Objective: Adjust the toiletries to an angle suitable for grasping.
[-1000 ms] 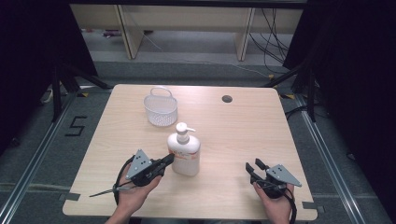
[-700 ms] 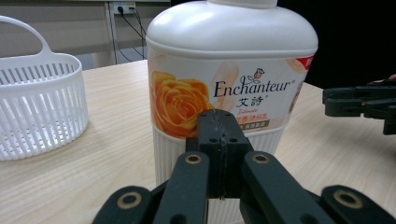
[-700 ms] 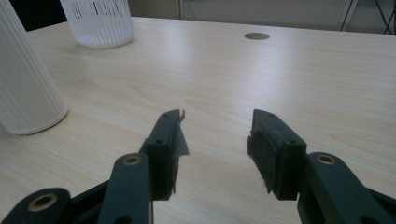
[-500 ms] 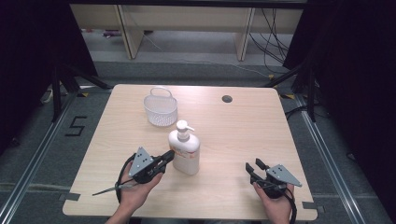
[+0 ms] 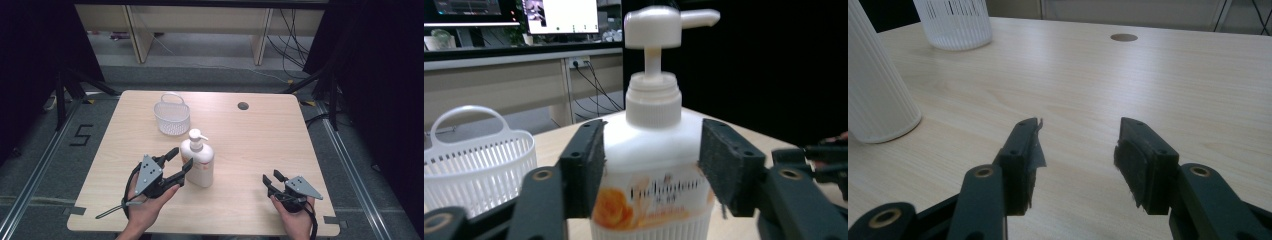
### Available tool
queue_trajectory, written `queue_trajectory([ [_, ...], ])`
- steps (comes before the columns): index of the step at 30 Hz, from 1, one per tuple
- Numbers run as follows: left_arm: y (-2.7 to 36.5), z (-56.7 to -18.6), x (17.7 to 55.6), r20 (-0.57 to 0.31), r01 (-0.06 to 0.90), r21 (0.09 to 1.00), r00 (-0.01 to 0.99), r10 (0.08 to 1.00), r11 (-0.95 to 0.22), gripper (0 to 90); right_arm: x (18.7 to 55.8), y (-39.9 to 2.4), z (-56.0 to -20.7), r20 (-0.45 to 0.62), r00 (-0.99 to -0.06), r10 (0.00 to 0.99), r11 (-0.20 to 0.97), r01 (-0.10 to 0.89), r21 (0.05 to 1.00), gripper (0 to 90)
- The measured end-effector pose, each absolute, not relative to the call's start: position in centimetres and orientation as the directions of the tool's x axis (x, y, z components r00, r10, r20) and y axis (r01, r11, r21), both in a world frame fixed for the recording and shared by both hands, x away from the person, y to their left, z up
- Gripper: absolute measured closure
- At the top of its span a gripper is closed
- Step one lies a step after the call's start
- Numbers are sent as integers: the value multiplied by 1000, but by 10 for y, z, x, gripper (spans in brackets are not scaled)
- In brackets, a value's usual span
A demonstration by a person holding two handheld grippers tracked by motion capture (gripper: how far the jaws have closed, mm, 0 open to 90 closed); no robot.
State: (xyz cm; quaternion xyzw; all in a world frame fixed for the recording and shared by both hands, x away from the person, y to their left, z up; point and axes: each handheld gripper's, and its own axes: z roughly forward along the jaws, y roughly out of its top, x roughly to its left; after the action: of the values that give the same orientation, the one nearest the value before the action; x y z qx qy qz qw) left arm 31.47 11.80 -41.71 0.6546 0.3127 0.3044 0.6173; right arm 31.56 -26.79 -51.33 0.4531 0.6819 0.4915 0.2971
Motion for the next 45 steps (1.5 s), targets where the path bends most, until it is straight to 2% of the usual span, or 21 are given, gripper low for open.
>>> queue_trajectory([
  [8, 102, -401, 325, 9, 17, 1000, 606, 795, -24, 404, 316, -268, -514, 49, -415, 909, 102, 336, 936, 513],
  [9, 101, -399, 326, 8, 17, 1000, 604, 797, -23, 407, 314, -266, -514, 88, -413, 906, 72, 356, 932, 512],
  [11, 98, -395, 330, 13, 15, 1000, 602, 798, -27, 409, 314, -265, -514, 98, -409, 907, 62, 359, 931, 512],
  [12, 97, -394, 331, 14, 15, 999, 600, 800, -29, 412, 315, -268, -513, 50, -417, 907, 104, 338, 936, 512],
  [13, 94, -391, 333, 13, 18, 999, 597, 802, -30, 421, 314, -265, -514, 98, -409, 907, 62, 360, 931, 512],
  [20, 89, -385, 340, 7, 32, 999, 587, 810, -32, 448, 316, -267, -514, 75, -424, 902, 82, 340, 937, 510],
  [29, 80, -383, 347, -13, 52, 998, 565, 825, -20, 541, 317, -269, -515, 57, -420, 906, 92, 327, 940, 506],
  [31, 80, -383, 347, -7, 50, 998, 557, 831, -25, 579, 315, -267, -514, 88, -406, 910, 70, 359, 931, 506],
  [35, 81, -383, 346, -11, 55, 998, 554, 832, -23, 585, 317, -270, -514, 46, -419, 907, 102, 323, 941, 506],
  [42, 81, -381, 346, -29, 65, 998, 554, 832, -9, 589, 317, -270, -514, 46, -418, 907, 103, 327, 939, 505],
  [45, 83, -374, 347, -32, 53, 999, 559, 829, 2, 590, 316, -269, -514, 86, -427, 900, 78, 353, 932, 506],
])
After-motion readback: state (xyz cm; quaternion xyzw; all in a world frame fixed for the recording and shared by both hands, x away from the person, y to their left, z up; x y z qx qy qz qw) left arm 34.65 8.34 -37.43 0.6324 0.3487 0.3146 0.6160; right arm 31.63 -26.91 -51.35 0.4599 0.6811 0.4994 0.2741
